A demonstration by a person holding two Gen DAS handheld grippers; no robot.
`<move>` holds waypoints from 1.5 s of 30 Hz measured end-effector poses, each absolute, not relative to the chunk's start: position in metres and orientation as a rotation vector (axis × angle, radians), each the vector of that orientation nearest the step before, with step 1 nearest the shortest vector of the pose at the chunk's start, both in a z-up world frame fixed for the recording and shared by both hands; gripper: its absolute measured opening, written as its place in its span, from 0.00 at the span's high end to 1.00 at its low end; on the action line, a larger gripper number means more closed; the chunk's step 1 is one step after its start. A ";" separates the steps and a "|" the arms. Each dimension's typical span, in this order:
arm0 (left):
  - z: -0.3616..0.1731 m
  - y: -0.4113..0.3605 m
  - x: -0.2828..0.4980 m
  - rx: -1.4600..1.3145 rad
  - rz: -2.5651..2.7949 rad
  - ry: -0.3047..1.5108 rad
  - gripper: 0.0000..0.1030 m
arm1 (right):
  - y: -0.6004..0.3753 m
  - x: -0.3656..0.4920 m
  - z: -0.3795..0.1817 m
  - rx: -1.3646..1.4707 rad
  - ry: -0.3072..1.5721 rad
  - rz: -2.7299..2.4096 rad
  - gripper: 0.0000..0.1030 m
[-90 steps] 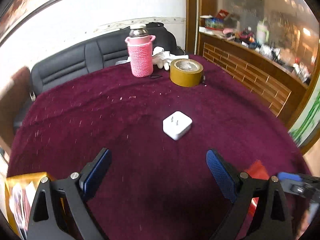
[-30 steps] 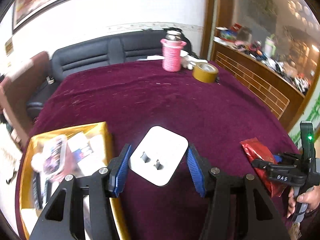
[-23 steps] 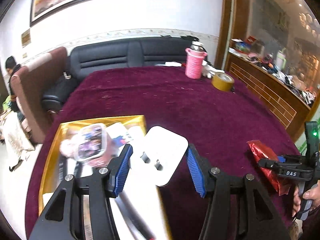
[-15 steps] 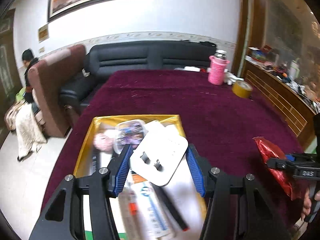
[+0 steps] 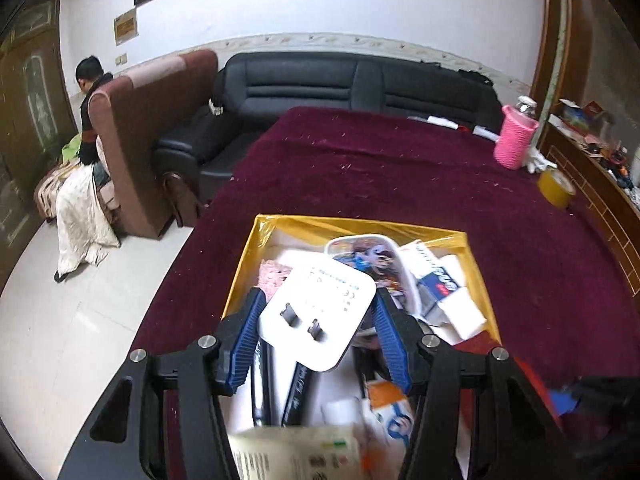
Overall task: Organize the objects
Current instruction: 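Carry the plug adapter with the left tool while the right tool carries the red packet over the tray, then release the plug adapter into the tray with the left tool while the right tool releases the red packet there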
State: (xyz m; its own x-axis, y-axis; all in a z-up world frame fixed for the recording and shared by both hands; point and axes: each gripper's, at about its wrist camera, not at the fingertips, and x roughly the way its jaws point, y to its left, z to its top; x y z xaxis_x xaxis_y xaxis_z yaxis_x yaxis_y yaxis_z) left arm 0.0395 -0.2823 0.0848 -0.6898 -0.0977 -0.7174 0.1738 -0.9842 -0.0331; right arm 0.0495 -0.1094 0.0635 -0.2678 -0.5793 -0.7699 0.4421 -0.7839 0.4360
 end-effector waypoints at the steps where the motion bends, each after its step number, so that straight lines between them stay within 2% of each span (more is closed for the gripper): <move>1: 0.081 -0.285 0.035 1.180 -2.747 0.155 0.48 | -0.116 0.047 0.058 1.355 -0.154 -2.090 0.49; 7: 0.069 -0.290 0.029 1.213 -2.725 0.188 0.47 | -0.144 0.042 0.042 1.353 -0.048 -2.127 0.48; 10: 0.069 -0.297 0.032 1.194 -2.736 0.266 0.46 | -0.153 0.045 0.042 1.323 0.028 -2.151 0.47; 11: 0.071 -0.300 0.035 1.176 -2.740 0.294 0.43 | -0.155 0.046 0.041 1.316 0.047 -2.155 0.47; 13: 0.076 -0.302 0.042 1.129 -2.741 0.309 0.29 | -0.160 0.051 0.040 1.293 0.085 -2.158 0.47; 14: 0.081 -0.302 0.046 1.093 -2.741 0.302 0.26 | -0.162 0.051 0.039 1.288 0.096 -2.156 0.45; 17: 0.097 -0.301 0.062 0.968 -2.731 0.244 0.16 | -0.170 0.054 0.033 1.273 0.143 -2.162 0.41; 19: 0.109 -0.297 0.074 0.876 -2.710 0.185 0.04 | -0.169 0.056 0.034 1.259 0.159 -2.163 0.39; 21: 0.122 -0.291 0.089 0.777 -2.699 0.142 0.02 | -0.161 0.060 0.040 1.226 0.148 -2.175 0.35; 28: 0.153 -0.272 0.140 0.524 -2.695 0.126 0.00 | -0.147 0.091 0.060 1.093 0.202 -2.255 0.22; 39: 0.148 -0.239 0.189 0.618 -2.751 0.369 0.00 | -0.092 0.139 0.082 0.979 0.107 -2.361 0.14; 45: 0.142 -0.208 0.202 0.637 -2.634 0.196 0.00 | -0.080 0.161 0.080 0.947 0.131 -2.392 0.12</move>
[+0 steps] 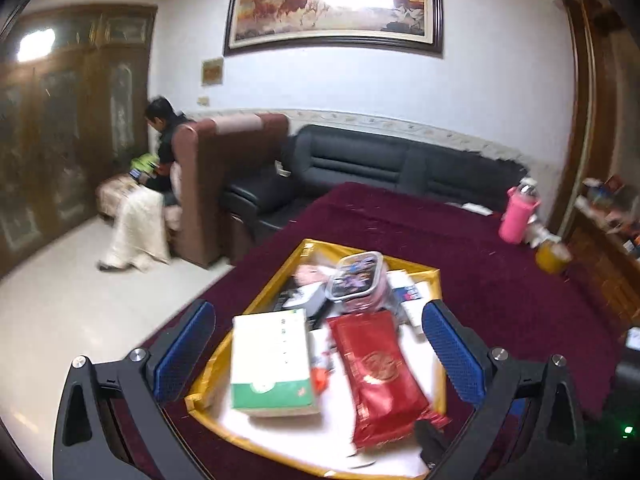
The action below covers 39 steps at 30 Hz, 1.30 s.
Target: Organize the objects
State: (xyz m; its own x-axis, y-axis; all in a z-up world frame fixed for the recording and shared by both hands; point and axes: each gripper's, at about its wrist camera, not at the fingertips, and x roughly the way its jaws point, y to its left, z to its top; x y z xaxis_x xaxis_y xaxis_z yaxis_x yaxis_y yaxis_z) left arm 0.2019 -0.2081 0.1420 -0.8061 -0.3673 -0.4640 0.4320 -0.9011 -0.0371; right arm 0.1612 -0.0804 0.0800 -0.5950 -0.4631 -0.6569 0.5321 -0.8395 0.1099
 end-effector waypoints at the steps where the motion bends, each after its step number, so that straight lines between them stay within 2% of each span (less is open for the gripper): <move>1: 0.142 -0.205 0.205 0.629 -2.623 0.171 0.00 | -0.079 0.166 0.079 0.944 0.135 -2.393 0.12; 12: 0.130 -0.193 0.219 0.707 -2.610 0.166 0.00 | -0.068 0.189 0.081 0.903 0.173 -2.450 0.09; 26: 0.101 -0.206 0.216 0.842 -2.614 0.288 0.00 | -0.085 0.207 0.085 0.741 0.419 -2.589 0.07; 39: 0.084 -0.224 0.209 0.883 -2.586 0.339 0.00 | -0.099 0.193 0.072 0.798 0.463 -2.569 0.06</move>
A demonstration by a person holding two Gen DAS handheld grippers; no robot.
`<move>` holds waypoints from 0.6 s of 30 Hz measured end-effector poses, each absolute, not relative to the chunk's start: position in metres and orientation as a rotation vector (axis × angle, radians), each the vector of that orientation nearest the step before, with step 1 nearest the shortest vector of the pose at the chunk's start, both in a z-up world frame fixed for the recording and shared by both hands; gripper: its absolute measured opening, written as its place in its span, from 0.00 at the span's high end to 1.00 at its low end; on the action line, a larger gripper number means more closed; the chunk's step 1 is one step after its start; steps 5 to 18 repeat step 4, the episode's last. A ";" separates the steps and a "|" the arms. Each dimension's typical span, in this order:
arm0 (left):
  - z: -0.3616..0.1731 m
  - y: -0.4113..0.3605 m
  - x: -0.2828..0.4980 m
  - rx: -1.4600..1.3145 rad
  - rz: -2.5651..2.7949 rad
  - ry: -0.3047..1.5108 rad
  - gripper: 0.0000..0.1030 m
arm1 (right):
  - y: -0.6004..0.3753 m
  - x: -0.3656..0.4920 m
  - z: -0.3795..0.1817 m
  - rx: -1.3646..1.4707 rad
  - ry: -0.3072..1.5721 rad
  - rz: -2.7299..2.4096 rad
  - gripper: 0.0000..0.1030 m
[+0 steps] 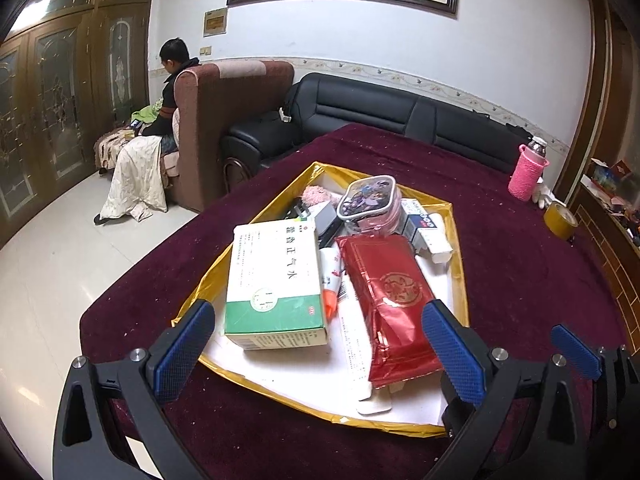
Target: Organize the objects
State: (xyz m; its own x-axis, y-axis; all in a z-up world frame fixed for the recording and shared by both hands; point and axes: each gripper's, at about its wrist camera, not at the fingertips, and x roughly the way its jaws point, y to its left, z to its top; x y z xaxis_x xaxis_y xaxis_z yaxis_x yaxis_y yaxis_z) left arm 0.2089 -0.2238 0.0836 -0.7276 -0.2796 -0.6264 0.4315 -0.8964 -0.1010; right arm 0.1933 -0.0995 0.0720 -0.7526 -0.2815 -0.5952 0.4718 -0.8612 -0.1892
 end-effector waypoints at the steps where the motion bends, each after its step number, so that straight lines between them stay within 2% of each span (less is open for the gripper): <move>1: 0.083 -0.224 0.208 0.885 -2.580 0.332 0.00 | -0.100 0.193 0.071 0.801 0.463 -2.567 0.06; 18: 0.083 -0.224 0.206 0.894 -2.566 0.321 0.00 | -0.100 0.191 0.071 0.805 0.468 -2.561 0.06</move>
